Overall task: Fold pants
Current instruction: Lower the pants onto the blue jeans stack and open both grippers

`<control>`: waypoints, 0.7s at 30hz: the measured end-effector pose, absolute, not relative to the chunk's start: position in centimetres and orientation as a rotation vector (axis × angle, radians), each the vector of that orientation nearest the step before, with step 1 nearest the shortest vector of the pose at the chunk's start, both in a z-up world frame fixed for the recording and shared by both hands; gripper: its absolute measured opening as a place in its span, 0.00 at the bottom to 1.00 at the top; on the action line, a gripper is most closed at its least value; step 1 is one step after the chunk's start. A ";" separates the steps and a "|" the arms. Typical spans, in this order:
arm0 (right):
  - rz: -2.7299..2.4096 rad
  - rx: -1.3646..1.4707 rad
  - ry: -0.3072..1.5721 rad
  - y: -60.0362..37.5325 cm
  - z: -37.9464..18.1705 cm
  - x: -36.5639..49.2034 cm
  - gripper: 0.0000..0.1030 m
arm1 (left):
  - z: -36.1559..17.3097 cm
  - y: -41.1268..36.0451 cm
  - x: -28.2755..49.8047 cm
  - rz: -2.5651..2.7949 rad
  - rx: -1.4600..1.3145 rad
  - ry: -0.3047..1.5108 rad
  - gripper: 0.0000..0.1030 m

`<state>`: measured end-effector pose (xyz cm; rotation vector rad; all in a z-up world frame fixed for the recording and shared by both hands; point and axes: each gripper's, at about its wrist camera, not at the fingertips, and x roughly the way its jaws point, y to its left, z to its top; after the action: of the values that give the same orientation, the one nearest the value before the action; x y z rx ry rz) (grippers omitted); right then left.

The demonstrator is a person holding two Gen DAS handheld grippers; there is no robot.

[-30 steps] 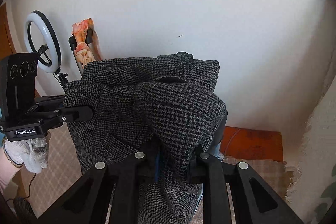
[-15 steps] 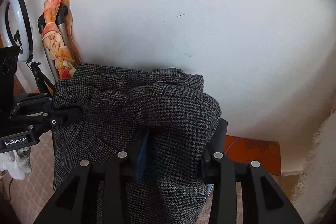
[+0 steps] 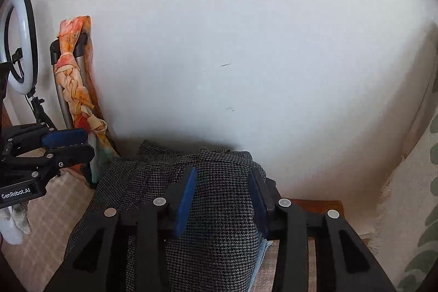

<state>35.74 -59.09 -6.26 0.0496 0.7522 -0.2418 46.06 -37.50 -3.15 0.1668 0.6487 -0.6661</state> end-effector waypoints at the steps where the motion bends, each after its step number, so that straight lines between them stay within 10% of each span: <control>1: -0.241 0.039 0.769 -59.0 -6.9 36.2 0.38 | -3.6 -37.9 46.2 -0.676 0.167 0.664 0.31; 9: -0.328 0.146 0.903 -61.7 -12.5 38.6 0.41 | -6.5 -38.7 46.3 -0.711 0.155 0.730 0.31; 21: -0.328 0.268 0.766 -60.6 -6.7 32.8 0.60 | -3.5 -34.8 41.8 -0.727 0.119 0.734 0.45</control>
<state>32.79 -60.61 -6.71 0.2680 0.7662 -0.3282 41.78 -34.81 -3.52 0.1192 0.7339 -0.7271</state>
